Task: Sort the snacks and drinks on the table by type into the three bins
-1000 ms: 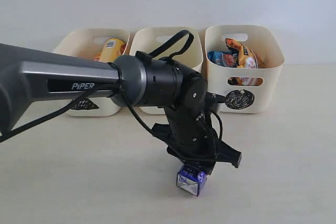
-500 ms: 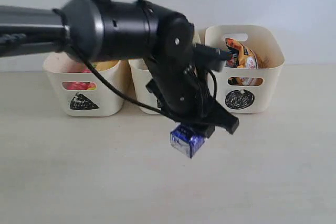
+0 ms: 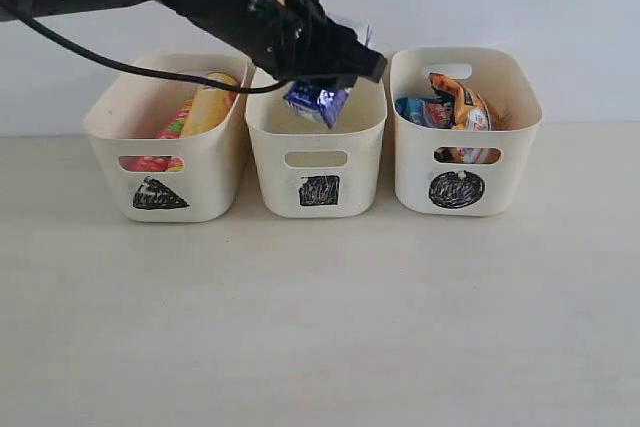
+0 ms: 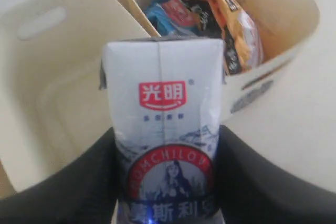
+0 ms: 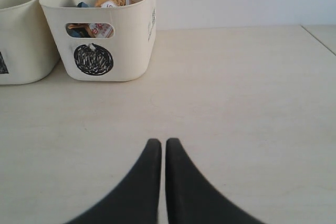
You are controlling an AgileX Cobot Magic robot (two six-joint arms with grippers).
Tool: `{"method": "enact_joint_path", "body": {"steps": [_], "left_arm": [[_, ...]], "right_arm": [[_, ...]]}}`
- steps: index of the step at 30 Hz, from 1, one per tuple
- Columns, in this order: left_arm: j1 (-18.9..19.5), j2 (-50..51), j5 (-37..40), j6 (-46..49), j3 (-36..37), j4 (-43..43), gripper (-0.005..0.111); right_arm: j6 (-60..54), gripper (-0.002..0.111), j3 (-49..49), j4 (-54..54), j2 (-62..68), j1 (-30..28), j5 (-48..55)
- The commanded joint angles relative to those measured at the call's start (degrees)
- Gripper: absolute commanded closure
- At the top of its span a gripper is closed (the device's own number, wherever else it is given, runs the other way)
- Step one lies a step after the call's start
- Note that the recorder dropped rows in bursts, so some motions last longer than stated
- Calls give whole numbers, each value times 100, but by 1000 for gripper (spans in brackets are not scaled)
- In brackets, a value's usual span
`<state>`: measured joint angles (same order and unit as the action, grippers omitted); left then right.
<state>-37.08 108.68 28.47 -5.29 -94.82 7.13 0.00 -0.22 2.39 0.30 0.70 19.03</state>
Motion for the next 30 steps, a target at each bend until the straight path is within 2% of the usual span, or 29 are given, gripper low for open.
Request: {"method": "enact_joint_path", "body": {"steps": [1,3,6,13,14,17,18,20,22,24,27,30], "left_arm": [[358,126,-939,13,-21,148,102],[499,250,-1199,13,-21,148,95],[678,466,-1599,13,-21,148,78],[743,909,-2590,-30,-21,148,53],[743,962,-2655,-30,-21,148,48],[743,1030,-2781,-30,-21,148,23],[743,1041,-2787,-30,-21,148,10],[743,1017,-2673,-30,-21,148,6],[743,914,-2463,-30,-21,148,18],[743,762,-1963,-30,-21,148,49],[743,472,-955,8,-21,320,103],[743,191,-217,78,-21,432,103]], "right_arm": [[0,108,22,6,-30,-19,-33],[0,108,22,6,-30,-19,-33],[0,108,22,6,-30,-19,-33],[0,108,22,6,-30,-19,-57],[0,108,22,6,-30,-19,-57],[0,108,22,6,-30,-19,-57],[0,108,22,6,-30,-19,-57],[0,108,22,6,-30,-19,-57],[0,108,22,6,-30,-19,-57],[0,108,22,6,-30,-19,-57],[0,108,22,6,-30,-19,-57],[0,108,22,6,-30,-19,-57]]}}
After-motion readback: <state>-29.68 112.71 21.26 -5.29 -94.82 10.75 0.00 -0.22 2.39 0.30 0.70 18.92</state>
